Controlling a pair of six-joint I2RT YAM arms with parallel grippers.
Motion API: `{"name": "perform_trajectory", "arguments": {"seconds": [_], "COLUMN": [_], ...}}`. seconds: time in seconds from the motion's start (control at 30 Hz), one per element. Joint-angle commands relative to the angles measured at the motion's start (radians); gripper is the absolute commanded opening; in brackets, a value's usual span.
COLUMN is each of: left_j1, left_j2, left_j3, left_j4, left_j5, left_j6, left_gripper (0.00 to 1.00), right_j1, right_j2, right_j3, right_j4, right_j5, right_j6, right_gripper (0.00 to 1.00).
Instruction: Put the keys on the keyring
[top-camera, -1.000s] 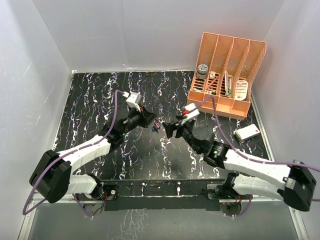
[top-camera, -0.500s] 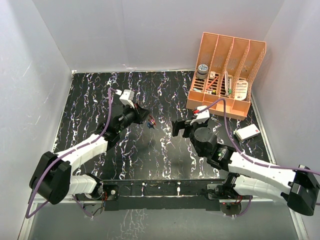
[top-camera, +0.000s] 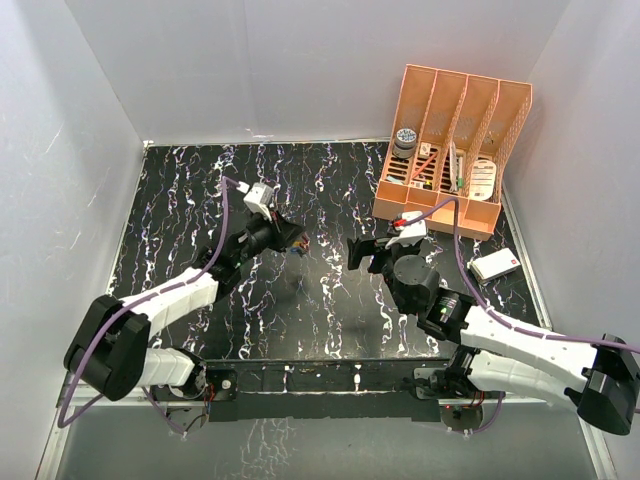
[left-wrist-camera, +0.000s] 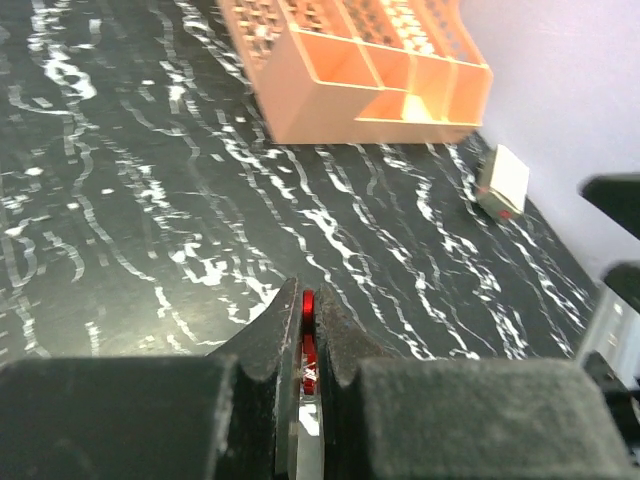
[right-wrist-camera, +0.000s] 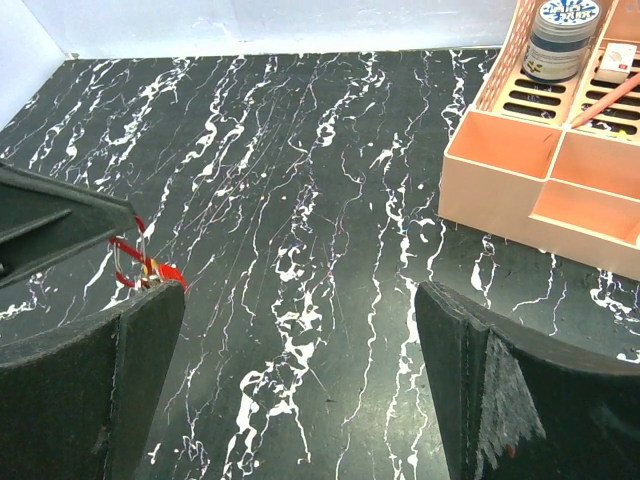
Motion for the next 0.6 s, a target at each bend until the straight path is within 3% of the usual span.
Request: {"name": "perform_trajectory", "arguments": {"seconds": [0.0,0.17,0.33,0.57], "left_j1": [0.002,0.014,0.112,0.121], "left_j2": [0.010,0.024,0.022,0.066], "left_j3": [-0.027,0.029,-0.014,0.015], "left_j4": [0.231,-0.063,0.024,0.036], "left_j5": [0.165,-0.192,-0.066,-0.012], "left_j6": [-0.034,0.048,-0.079,-0.096], "left_gripper": [0.00,0.00,0.00,0.00], "right_j1": [0.001,0.001,0.000,0.000], "right_j2": [-0.013,-0.021,-0.028,-0.024], "right_j3": [0.011,0.018,0.016,0.014], "right_j4": [0.039,0.025,0.030,0.033], "right_j5": [0.025,0.023,0.025,0.024], "right_j6": [0.005,0.005,-0.001,-0.003], "right_gripper": [0.98,0.98,0.98,0.98]}}
